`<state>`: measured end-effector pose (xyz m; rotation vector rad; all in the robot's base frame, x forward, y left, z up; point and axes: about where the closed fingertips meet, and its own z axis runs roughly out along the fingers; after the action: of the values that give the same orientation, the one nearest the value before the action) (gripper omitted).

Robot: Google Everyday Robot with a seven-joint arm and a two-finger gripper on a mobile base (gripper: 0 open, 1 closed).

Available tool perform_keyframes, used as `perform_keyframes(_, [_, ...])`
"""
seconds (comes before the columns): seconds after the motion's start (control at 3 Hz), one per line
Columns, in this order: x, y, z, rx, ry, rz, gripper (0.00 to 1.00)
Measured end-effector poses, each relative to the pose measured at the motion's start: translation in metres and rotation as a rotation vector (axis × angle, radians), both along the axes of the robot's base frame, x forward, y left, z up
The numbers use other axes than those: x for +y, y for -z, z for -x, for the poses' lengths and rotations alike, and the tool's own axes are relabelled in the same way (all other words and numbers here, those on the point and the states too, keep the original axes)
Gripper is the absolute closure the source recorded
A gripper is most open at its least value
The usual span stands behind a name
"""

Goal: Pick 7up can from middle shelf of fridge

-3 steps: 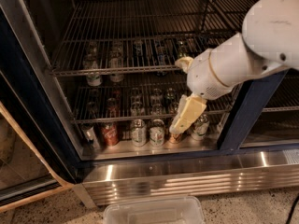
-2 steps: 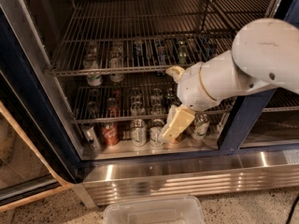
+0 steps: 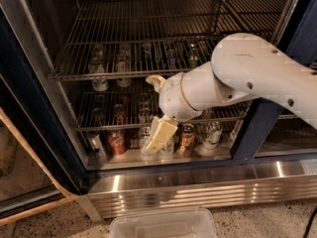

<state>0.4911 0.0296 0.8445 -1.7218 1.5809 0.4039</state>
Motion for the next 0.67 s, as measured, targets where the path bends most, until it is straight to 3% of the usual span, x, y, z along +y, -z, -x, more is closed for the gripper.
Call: perform_keyframes(0.67, [0.0077, 0.0026, 0.003, -0.006, 0.002, -0.018, 0.0])
